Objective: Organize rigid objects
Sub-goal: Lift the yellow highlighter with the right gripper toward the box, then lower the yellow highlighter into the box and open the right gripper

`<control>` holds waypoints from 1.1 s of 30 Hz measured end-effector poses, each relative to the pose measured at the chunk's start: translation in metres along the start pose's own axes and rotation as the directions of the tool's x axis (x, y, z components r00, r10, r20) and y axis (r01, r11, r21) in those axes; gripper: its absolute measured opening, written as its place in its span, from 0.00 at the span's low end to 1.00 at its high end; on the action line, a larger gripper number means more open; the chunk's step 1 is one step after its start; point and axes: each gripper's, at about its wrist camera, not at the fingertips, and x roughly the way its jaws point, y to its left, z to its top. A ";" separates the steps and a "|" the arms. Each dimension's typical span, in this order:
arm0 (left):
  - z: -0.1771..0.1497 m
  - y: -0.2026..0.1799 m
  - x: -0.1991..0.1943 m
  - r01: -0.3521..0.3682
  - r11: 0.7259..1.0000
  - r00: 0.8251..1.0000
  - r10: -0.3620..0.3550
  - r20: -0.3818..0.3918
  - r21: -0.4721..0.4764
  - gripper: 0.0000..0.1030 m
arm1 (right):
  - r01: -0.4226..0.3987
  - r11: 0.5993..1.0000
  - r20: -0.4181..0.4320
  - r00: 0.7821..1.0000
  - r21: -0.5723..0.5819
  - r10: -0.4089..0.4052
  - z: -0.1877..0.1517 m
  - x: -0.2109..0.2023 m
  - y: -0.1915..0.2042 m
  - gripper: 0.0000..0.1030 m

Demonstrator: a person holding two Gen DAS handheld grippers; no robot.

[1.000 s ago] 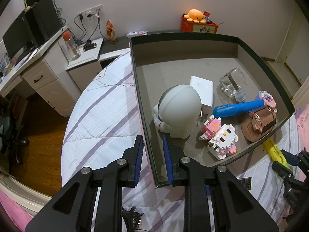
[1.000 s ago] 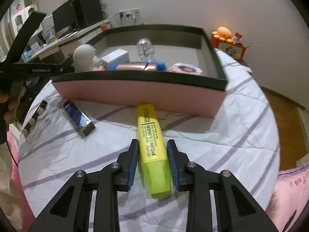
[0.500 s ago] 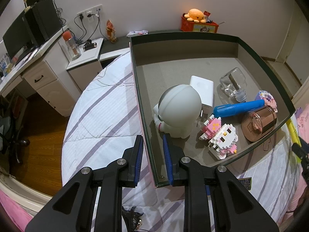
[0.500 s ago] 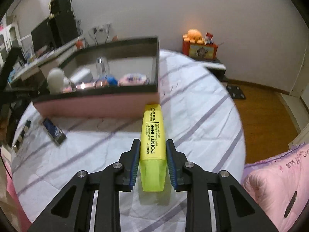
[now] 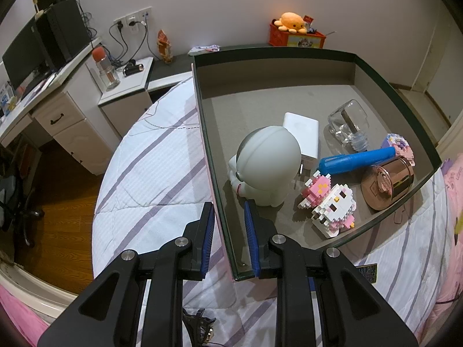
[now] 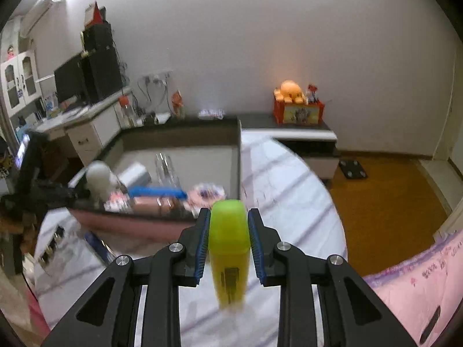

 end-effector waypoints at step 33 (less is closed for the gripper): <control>0.001 0.000 0.000 -0.007 1.000 1.000 0.007 -0.004 0.014 0.21 | -0.149 0.989 -0.049 0.988 -0.005 0.148 0.053 0.101 0.035 0.32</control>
